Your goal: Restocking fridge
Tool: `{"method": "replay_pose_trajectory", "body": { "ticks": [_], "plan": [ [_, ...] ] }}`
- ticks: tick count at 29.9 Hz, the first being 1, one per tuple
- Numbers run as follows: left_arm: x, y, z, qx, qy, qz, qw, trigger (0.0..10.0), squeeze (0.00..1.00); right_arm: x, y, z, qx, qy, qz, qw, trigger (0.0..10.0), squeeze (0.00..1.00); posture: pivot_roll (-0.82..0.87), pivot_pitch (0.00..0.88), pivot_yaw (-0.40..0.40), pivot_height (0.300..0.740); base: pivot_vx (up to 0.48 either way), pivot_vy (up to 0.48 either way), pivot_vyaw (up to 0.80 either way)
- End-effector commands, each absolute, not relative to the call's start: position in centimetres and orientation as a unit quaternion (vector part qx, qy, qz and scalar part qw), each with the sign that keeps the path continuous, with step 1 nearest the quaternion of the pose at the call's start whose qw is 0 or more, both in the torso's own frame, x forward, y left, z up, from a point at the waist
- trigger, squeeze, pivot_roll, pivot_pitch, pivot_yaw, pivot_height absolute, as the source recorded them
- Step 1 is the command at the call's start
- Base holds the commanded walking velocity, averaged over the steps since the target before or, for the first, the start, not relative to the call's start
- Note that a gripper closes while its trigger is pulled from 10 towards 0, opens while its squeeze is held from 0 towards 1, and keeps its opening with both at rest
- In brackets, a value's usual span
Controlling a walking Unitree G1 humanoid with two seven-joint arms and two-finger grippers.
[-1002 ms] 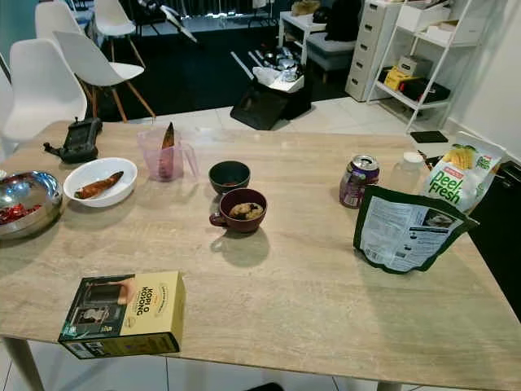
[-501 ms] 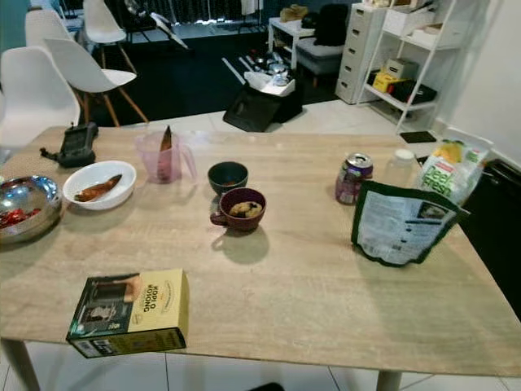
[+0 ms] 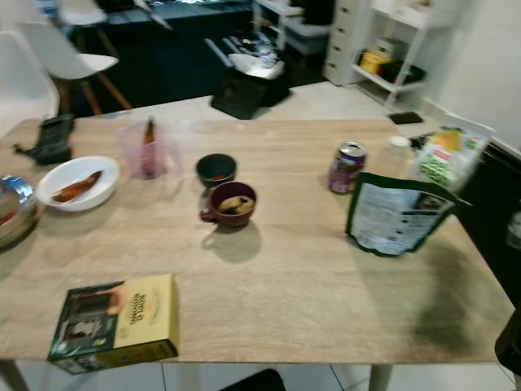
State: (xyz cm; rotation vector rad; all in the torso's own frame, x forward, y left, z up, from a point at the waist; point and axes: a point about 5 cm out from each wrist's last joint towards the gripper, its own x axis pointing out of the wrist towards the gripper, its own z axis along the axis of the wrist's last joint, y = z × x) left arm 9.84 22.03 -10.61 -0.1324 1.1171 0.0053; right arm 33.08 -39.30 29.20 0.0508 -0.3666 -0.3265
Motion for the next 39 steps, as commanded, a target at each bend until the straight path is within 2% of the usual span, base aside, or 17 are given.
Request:
{"method": "replay_pose_trajectory", "body": {
  "ticks": [1, 9, 14, 22, 33, 39],
  "plan": [
    [9.4, 21.4, -10.8, -0.073, 0.534, -0.003, 0.842, 10.0, 0.0, 33.8, -38.4, 30.3, 0.008, -0.184, -0.137, 0.973, 10.0, 0.0, 0.0, 0.0, -0.026, 0.74, 0.0, 0.0, -0.78],
    [9.0, 21.3, -10.9, -0.075, 0.538, -0.001, 0.84, 10.0, 0.0, 34.8, -36.8, 32.6, 0.022, -0.212, -0.079, 0.974, 10.0, 0.0, 0.0, 0.0, -0.037, 0.74, 0.0, 0.0, -0.78],
    [8.5, 21.1, -11.1, -0.075, 0.542, -0.003, 0.837, 10.0, 0.0, 37.0, -32.1, 32.8, 0.01, -0.206, 0.072, 0.976, 10.0, 0.0, 0.0, 0.0, -0.043, 0.74, 0.0, 0.0, -0.16],
    [8.5, 21.0, -11.1, -0.069, 0.542, -0.008, 0.837, 10.0, 0.0, 38.4, -29.0, 31.6, -0.016, -0.176, 0.135, 0.975, 10.0, 0.0, 0.01, 0.0, -0.045, 0.74, 0.0, 0.0, 0.0],
    [8.4, 21.3, -11.1, -0.058, 0.547, -0.015, 0.835, 10.0, 0.0, 38.7, -28.0, 31.0, -0.007, -0.175, 0.166, 0.971, 10.0, 0.0, 0.0, 0.0, -0.037, 0.74, 0.0, -0.385, 0.0],
    [8.5, 21.4, -11.0, -0.059, 0.546, -0.006, 0.835, 10.0, 0.0, 38.6, -27.9, 31.1, -0.014, -0.173, 0.189, 0.967, 10.0, 0.0, 0.0, 0.0, -0.035, 0.74, 0.0, 0.0, 0.0]
  ]
}}
